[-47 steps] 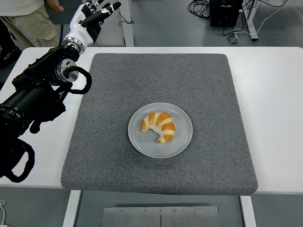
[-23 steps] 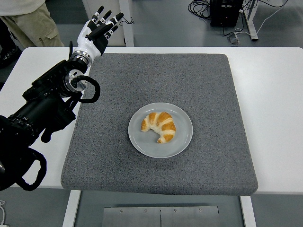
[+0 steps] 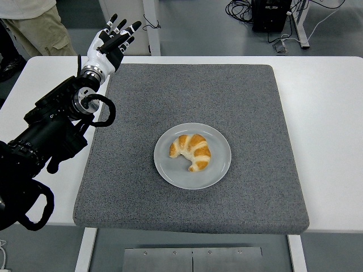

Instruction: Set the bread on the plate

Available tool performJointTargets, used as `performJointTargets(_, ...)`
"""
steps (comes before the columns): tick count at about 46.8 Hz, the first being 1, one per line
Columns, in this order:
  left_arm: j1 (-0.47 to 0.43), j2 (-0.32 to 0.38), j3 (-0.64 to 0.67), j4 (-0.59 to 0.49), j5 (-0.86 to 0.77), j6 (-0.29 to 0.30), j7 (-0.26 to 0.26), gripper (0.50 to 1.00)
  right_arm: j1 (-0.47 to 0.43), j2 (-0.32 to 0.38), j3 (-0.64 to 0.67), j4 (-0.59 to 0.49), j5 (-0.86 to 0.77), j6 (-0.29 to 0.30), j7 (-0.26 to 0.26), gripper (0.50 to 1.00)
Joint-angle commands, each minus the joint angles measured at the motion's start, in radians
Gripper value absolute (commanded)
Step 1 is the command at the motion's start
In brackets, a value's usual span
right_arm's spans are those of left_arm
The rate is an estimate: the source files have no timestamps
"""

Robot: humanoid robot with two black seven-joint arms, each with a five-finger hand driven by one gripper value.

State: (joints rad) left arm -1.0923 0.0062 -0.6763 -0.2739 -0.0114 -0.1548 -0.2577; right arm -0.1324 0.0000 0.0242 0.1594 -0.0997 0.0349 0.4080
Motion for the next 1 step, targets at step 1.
performJointTargets(1, 0.0, 0.0, 0.0, 0.001, -0.001, 0.0, 0.0, 0.974, -0.004, 0.0, -0.001, -0.001, 0.0, -0.001, 0.0, 1.0)
